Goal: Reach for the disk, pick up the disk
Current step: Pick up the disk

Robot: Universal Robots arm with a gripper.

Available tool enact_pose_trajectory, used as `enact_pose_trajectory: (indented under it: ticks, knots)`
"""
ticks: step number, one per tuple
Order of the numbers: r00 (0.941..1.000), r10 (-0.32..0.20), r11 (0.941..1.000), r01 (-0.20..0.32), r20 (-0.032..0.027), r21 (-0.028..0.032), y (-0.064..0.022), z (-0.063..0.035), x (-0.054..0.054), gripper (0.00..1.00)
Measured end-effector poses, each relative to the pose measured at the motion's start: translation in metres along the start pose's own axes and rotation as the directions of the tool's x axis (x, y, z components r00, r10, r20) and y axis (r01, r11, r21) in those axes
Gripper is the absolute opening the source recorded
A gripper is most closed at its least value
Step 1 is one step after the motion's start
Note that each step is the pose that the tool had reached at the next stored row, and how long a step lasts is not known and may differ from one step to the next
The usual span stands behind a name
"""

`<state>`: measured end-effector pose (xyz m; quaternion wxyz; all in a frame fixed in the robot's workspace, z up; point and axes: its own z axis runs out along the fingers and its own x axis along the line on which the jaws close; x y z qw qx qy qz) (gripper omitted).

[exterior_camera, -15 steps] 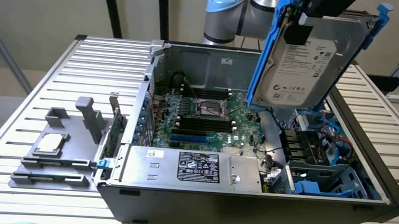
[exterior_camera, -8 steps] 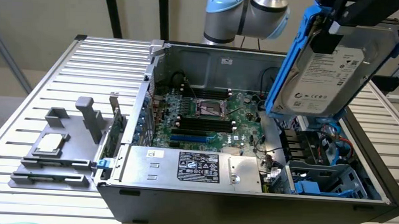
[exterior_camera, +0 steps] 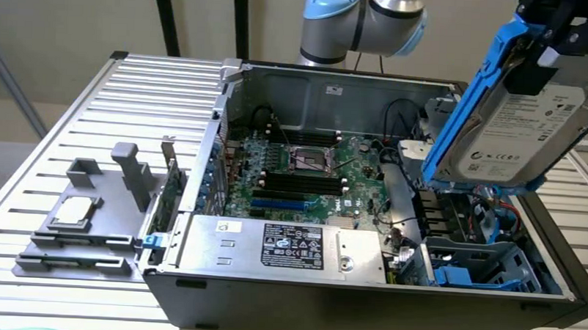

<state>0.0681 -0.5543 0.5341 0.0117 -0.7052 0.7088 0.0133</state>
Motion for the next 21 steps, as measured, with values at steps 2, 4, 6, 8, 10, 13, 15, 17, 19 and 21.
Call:
enact_pose_trajectory:
  ticks: [2,4,6,8,10,13,15,17,19,21]
  knots:
    - [1.0000,0.000,1.0000,0.000,0.0001,-0.0001,-0.0065,-0.0002,0.004,0.32]
    - [1.0000,0.000,1.0000,0.000,0.0004,-0.0002,-0.0123,-0.0003,0.008,0.32]
    - [1.0000,0.000,1.0000,0.000,0.0009,-0.0004,-0.0173,-0.0004,0.012,0.32]
    - [1.0000,0.000,1.0000,0.000,0.0015,-0.0006,-0.0215,-0.0006,0.016,0.32]
    - [1.0000,0.000,1.0000,0.000,0.0025,-0.0007,-0.0249,-0.0007,0.021,0.32]
    - [1.0000,0.000,1.0000,0.000,0.0043,-0.0010,-0.0299,-0.0009,0.028,0.32]
    - [1.0000,0.000,1.0000,0.000,0.0044,-0.0018,-0.0321,-0.0010,0.030,0.32]
    - [1.0000,0.000,1.0000,0.000,0.0044,-0.0024,-0.0325,-0.0010,0.030,0.32]
    - [1.0000,0.000,1.0000,0.000,0.0045,-0.0025,-0.0326,-0.0010,0.030,0.32]
    - [1.0000,0.000,1.0000,0.000,0.0045,-0.0025,-0.0326,-0.0010,0.030,0.32]
